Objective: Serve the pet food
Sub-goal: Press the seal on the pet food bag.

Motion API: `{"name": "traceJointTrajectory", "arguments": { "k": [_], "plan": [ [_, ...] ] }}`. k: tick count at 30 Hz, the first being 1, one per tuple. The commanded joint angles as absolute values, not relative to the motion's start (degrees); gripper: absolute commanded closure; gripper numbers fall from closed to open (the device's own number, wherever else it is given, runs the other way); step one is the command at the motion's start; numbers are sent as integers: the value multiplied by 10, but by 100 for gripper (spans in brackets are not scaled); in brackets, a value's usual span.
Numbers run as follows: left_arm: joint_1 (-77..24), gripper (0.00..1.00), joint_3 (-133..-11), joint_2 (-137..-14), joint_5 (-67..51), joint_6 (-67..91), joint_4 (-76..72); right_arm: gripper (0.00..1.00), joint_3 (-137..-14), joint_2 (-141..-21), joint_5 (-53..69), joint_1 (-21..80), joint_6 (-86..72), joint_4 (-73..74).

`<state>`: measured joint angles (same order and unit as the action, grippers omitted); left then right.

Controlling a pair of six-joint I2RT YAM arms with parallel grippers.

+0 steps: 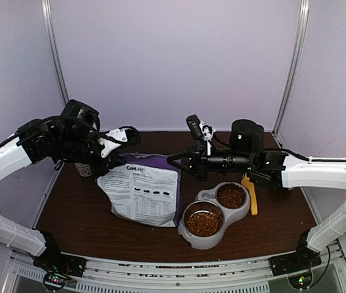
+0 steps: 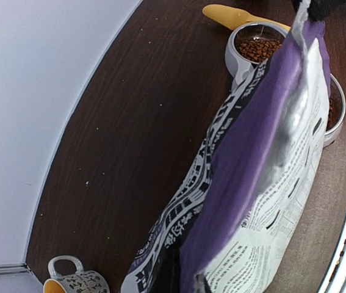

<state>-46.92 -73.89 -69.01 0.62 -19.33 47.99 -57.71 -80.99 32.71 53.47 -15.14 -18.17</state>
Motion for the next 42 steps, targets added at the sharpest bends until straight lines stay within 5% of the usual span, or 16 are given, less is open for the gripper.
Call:
{"name": "traceJointTrajectory", "arguments": {
  "k": [1, 9, 13, 16, 18, 21, 25, 28, 30, 36, 42],
  "plan": [
    [-440, 100, -718, -659, 105, -183, 487, 100, -570, -779, 328, 525, -161, -212],
    [-429, 83, -693, -623, 136, -176, 471, 100, -568, -779, 324, 524, -164, -215],
    [-425, 100, -686, -610, 131, -178, 467, 100, -567, -779, 324, 524, -166, -217],
    [-424, 100, -683, -606, 141, -178, 465, 100, -565, -779, 323, 524, -167, -218],
    [-421, 85, -680, -602, 156, -177, 464, 100, -564, -779, 323, 524, -168, -219],
    [-414, 83, -676, -594, 157, -177, 461, 100, -560, -776, 322, 524, -169, -220],
    [-411, 100, -672, -582, 150, -177, 459, 100, -558, -773, 321, 524, -168, -219],
    [-410, 100, -670, -579, 145, -174, 458, 100, -558, -774, 319, 523, -170, -220],
    [-410, 88, -669, -578, 149, -172, 458, 100, -557, -774, 318, 523, -170, -222],
    [-405, 71, -666, -570, 167, -169, 454, 100, -555, -771, 314, 523, -171, -221],
    [-398, 91, -651, -549, 118, -166, 424, 100, -555, -774, 312, 523, -172, -221]
  ]
}}
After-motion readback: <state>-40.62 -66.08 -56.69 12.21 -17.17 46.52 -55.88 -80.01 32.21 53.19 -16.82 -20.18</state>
